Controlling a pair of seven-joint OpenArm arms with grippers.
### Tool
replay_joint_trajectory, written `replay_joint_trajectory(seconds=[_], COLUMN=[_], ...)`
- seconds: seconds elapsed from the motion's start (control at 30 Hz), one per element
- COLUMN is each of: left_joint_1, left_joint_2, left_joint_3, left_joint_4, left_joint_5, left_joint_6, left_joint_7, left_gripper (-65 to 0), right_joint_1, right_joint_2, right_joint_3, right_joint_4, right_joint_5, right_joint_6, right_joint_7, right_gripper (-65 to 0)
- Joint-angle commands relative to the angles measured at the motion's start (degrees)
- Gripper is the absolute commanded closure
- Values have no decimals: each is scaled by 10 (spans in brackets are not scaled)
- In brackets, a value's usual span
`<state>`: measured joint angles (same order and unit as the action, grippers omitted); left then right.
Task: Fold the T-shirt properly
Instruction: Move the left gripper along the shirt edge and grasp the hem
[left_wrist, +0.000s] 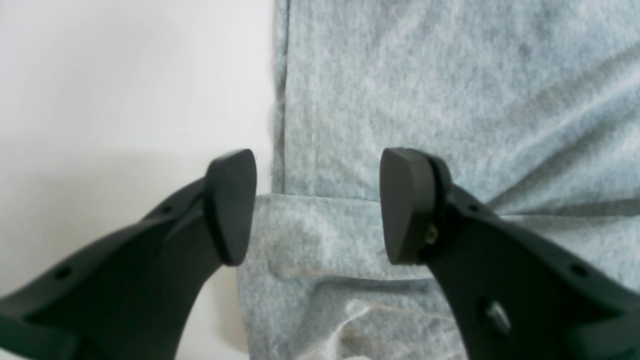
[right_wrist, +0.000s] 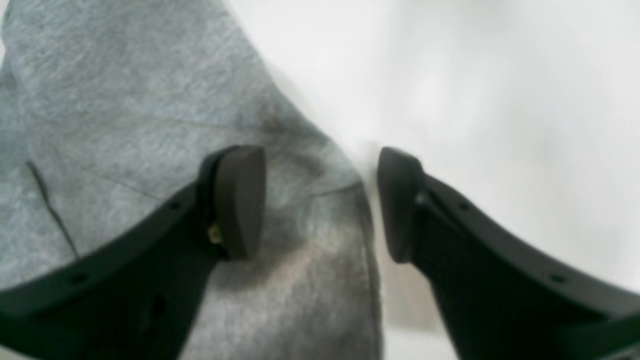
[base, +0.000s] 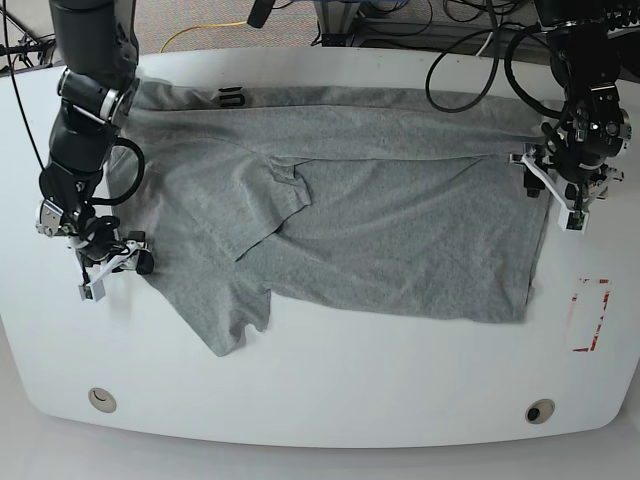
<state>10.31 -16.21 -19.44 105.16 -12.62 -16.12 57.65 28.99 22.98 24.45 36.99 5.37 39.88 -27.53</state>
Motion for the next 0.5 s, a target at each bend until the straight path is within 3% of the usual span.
replay_joint_trajectory(seconds=[0.0, 0.07, 0.27, 0.47], left_joint_1=[-8, -9, -55, -145], left_joint_2=[-6, -6, -5, -5], left_joint_3=[-2, -3, -5, -28], left_joint_4=[10, 9, -13, -97], left_joint_5=[0, 0, 3, 3], left_joint_6=[2, 2, 3, 5], left_joint_7=[-7, -7, -6, -7], left_gripper=[-367, -367, -371, -371], right_joint_1=[13, 9, 10, 11], right_joint_2=[-3, -8, -17, -30], right_joint_3=[0, 0, 0, -1], right_joint_4=[8, 8, 8, 8], right_joint_5=[7, 7, 7, 7], right_joint_6=[1, 1, 1, 1], right_joint_7=[6, 6, 6, 6], right_gripper=[-430, -434, -369, -230])
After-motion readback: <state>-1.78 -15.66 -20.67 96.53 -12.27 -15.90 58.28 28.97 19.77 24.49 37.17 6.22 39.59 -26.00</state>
